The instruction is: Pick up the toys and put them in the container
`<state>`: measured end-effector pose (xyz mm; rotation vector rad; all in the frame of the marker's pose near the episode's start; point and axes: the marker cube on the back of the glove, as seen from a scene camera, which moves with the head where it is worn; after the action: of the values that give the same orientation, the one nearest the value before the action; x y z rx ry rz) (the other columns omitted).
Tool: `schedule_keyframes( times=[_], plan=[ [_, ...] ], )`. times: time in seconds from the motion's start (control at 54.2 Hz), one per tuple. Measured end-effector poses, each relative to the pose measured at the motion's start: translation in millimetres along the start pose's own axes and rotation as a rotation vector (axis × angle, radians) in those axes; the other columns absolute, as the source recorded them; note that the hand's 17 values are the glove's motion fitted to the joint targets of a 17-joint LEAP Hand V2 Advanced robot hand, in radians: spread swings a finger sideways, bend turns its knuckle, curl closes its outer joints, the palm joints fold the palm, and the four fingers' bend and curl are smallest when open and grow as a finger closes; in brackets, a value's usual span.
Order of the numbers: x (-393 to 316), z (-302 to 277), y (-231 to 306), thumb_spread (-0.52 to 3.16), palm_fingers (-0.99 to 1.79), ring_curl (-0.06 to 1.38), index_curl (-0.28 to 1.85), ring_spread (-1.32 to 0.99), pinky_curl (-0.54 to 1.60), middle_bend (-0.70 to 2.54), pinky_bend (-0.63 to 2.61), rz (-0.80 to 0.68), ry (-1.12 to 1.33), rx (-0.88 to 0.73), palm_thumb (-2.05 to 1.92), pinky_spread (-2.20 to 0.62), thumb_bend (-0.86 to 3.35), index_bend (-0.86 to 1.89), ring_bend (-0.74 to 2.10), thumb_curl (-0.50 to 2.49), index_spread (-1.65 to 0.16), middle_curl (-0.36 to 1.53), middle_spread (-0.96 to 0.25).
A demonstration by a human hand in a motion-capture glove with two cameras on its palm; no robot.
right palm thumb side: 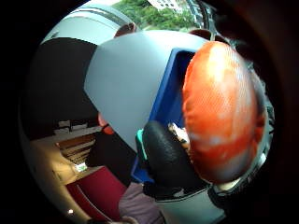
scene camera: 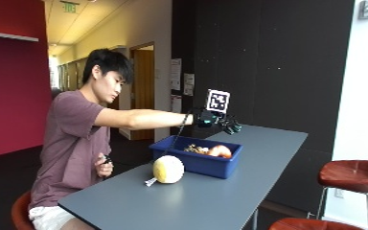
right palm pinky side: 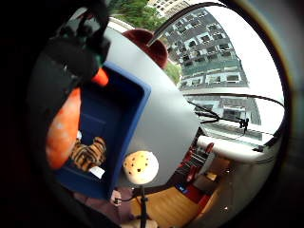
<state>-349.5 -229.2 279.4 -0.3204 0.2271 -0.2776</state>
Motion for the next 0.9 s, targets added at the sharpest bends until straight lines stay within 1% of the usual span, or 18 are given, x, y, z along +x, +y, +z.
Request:
schedule_keyframes(
  times=[0.037, 0.055, 0.074, 0.092, 0.111, 0.148, 0.221, 0.314, 0.332, 0.35, 0.406, 0.498, 0.627, 0.701, 0.719, 0.756, 0.793, 0.904],
  plan=[
    [4, 1, -4, 1.16, -0.38, 0.51, 0.94, -0.15, 0.65, 0.62, 1.10, 0.136, 0.013, 0.006, -0.10, -0.22, -0.12, 0.13, 1.05, 0.45, -0.28, 0.64, -0.17],
    [5, 0, -4, 1.15, -0.43, 0.48, 0.90, -0.13, 0.62, 0.56, 1.09, 0.145, 0.012, 0.014, -0.12, -0.20, -0.12, 0.11, 0.97, 0.44, -0.28, 0.61, -0.15],
    [5, -1, -2, 1.16, -0.14, 0.49, 0.87, -0.14, 0.59, 0.59, 1.09, 0.114, 0.003, 0.022, -0.09, -0.19, -0.09, 0.10, 1.03, 0.43, -0.29, 0.61, -0.16],
    [4, -3, 1, 1.14, -0.39, 0.42, 0.82, -0.11, 0.57, 0.47, 1.07, 0.059, -0.012, 0.028, -0.13, -0.15, -0.11, 0.08, 0.88, 0.42, -0.29, 0.55, -0.13],
    [4, -4, 4, 1.13, -0.43, 0.39, 0.79, -0.09, 0.55, 0.43, 1.06, 0.003, -0.027, 0.032, -0.15, -0.13, -0.12, 0.07, 0.82, 0.40, -0.29, 0.53, -0.12],
    [7, -8, 8, 1.12, -0.39, 0.35, 0.74, -0.07, 0.51, 0.36, 1.03, -0.033, -0.018, 0.034, -0.15, -0.09, -0.11, 0.06, 0.75, 0.38, -0.28, 0.50, -0.11],
    [28, -17, 16, 1.10, -0.34, 0.29, 0.65, -0.03, 0.48, 0.27, 0.99, 0.092, 0.050, 0.038, -0.16, -0.04, -0.11, 0.05, 0.65, 0.34, -0.27, 0.46, -0.08],
    [33, -39, 43, 1.09, -0.29, 0.26, 0.56, 0.00, 0.45, 0.20, 0.93, -0.135, -0.068, 0.055, -0.16, 0.01, -0.11, 0.05, 0.57, 0.30, -0.26, 0.44, -0.07],
    [35, -43, 49, 1.09, -0.28, 0.26, 0.55, 0.01, 0.44, 0.20, 0.93, -0.149, -0.080, 0.056, -0.16, 0.01, -0.11, 0.05, 0.57, 0.29, -0.26, 0.43, -0.06],
    [39, -47, 54, 1.09, -0.33, 0.27, 0.54, 0.01, 0.45, 0.05, 0.96, -0.143, -0.085, 0.059, -0.16, 0.02, -0.11, 0.09, 0.59, 0.29, -0.26, 0.40, -0.05],
    [54, -57, 69, 1.08, -0.32, 0.26, 0.51, 0.02, 0.44, 0.04, 0.95, -0.117, -0.056, 0.075, -0.16, 0.03, -0.11, 0.09, 0.58, 0.27, -0.26, 0.36, -0.04],
    [65, -74, 98, 1.08, -0.31, 0.26, 0.46, 0.03, 0.43, 0.05, 0.93, -0.202, -0.053, 0.111, -0.16, 0.05, -0.11, 0.10, 0.56, 0.24, -0.26, 0.32, -0.03],
    [91, -95, 131, 1.08, -0.28, 0.26, 0.41, 0.03, 0.41, 0.07, 0.91, -0.145, -0.066, 0.128, -0.15, 0.06, -0.11, 0.11, 0.55, 0.21, -0.25, 0.28, -0.02],
    [107, -101, 150, 1.09, -0.21, 0.25, 0.36, 0.03, 0.40, 0.20, 0.86, -0.255, -0.069, 0.136, -0.15, 0.06, -0.10, 0.07, 0.50, 0.20, -0.25, 0.30, -0.04],
    [110, -103, 153, 1.09, -0.21, 0.25, 0.36, 0.03, 0.39, 0.19, 0.86, -0.241, -0.075, 0.139, -0.15, 0.06, -0.10, 0.07, 0.50, 0.20, -0.25, 0.30, -0.04],
    [117, -108, 160, 1.09, -0.26, 0.26, 0.35, 0.03, 0.40, 0.05, 0.88, -0.101, -0.078, 0.144, -0.15, 0.06, -0.10, 0.11, 0.53, 0.19, -0.25, 0.27, -0.03],
    [126, -112, 168, 1.09, -0.25, 0.26, 0.34, 0.04, 0.39, 0.05, 0.88, 0.024, -0.070, 0.151, -0.15, 0.06, -0.10, 0.11, 0.53, 0.18, -0.24, 0.26, -0.03],
    [146, -112, 189, 1.09, -0.25, 0.27, 0.32, 0.03, 0.39, 0.07, 0.89, 0.084, -0.086, 0.164, -0.15, 0.06, -0.10, 0.11, 0.54, 0.17, -0.24, 0.24, -0.02]
  ],
)
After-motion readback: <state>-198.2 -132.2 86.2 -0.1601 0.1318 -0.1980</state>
